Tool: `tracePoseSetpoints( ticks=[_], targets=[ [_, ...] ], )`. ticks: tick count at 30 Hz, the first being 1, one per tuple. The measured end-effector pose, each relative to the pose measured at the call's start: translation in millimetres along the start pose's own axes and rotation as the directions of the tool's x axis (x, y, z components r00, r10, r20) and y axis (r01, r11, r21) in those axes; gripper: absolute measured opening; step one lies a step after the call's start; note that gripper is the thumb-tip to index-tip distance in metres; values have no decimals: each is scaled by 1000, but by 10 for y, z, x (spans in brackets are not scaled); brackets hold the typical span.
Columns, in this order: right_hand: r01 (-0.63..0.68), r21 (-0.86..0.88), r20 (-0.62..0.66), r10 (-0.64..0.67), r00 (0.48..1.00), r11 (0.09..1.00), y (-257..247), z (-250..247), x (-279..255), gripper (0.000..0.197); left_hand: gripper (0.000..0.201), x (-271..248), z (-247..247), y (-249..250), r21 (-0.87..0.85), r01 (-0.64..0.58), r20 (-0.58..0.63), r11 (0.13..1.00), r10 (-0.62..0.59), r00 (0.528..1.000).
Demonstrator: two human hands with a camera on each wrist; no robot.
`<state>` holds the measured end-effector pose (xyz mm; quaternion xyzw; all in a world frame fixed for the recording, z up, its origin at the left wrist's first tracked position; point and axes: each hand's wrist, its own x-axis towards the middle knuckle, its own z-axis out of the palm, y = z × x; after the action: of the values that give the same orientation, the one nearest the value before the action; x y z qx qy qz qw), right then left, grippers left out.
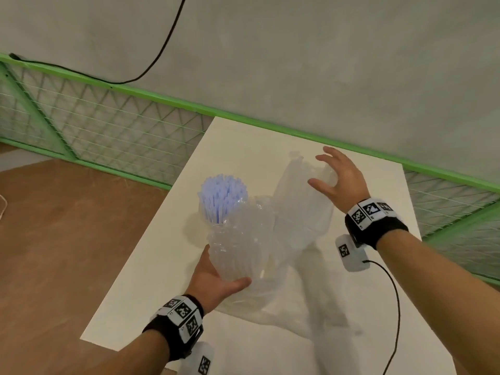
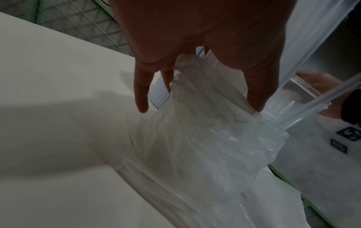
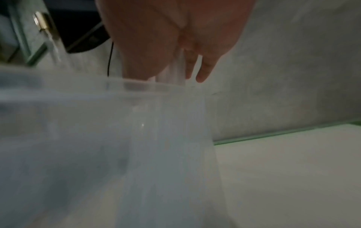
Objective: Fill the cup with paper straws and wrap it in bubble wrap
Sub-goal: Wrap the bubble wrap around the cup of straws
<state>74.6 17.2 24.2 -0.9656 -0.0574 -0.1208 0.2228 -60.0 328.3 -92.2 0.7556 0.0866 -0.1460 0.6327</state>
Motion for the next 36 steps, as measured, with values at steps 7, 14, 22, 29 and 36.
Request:
tracePoseSetpoints(
  ticks=[7, 14, 22, 29, 36],
  targets=[
    [182, -345, 447, -10, 895, 921, 81, -7, 76, 77, 88, -47, 7, 67, -8, 6, 2, 1000, -6, 1000],
    [24, -329, 293, 78, 953, 944, -149, 91, 176, 99, 81, -95, 25, 133, -19, -11, -12, 1000, 10, 1000],
    [-21, -372, 232, 114, 966, 928, -358, 242, 213, 66, 82, -102, 20, 131, -9, -18, -22, 1000, 18, 1000],
    [-36, 72, 194, 21, 981, 997, -129, 62, 275, 48, 81, -97, 13, 126, 3, -23, -21, 1000, 23, 1000],
    [206, -161, 462, -111, 880, 965, -25, 101, 121, 97, 82, -122, 18, 151, -7, -20, -30, 1000, 19, 999]
  ],
)
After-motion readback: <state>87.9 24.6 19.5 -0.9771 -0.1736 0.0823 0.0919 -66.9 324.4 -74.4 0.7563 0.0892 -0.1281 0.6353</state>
